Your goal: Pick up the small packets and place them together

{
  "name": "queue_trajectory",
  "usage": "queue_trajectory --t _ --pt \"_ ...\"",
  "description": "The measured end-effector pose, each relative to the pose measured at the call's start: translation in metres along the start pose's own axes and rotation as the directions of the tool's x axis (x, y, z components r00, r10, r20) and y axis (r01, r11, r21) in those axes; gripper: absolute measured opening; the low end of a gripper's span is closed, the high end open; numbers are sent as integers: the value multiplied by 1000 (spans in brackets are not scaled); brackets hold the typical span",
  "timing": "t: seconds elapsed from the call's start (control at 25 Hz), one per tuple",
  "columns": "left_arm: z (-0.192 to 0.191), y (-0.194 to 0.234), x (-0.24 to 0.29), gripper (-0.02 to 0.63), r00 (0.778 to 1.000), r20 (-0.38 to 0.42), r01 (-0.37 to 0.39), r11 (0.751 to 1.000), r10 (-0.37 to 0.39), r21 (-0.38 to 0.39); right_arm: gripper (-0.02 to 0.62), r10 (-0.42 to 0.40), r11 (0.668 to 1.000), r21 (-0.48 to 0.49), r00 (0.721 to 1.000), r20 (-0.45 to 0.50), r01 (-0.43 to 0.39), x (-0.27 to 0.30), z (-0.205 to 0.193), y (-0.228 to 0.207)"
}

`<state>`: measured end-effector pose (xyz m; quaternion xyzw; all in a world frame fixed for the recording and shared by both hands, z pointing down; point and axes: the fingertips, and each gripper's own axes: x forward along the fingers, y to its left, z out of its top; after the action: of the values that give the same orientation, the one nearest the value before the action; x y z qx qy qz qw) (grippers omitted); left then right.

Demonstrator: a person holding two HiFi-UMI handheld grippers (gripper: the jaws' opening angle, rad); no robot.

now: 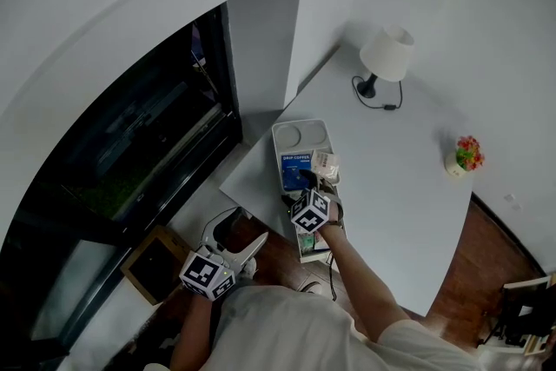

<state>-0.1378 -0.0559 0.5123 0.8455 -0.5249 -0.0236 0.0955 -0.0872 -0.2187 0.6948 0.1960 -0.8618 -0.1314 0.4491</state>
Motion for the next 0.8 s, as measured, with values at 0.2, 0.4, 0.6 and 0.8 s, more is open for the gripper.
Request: queue_trajectory --t 0.2,0.4,0.6,0.8 --pt "-1 1 7 311 1000 0 16 1000 -16 -3 413 -94 959 284 957 276 12 -57 17 -20" --pt "8 -9 24 311 997 6 73 997 -73 23 405 -256 871 491 825 504 -30 -157 23 -61" --pt "20 -30 49 308 988 22 152 987 -153 47 367 -476 824 564 609 635 56 -274 14 -95" --pt "24 -58 69 307 976 12 214 974 -215 79 364 -607 738 653 587 536 167 -331 -25 -89"
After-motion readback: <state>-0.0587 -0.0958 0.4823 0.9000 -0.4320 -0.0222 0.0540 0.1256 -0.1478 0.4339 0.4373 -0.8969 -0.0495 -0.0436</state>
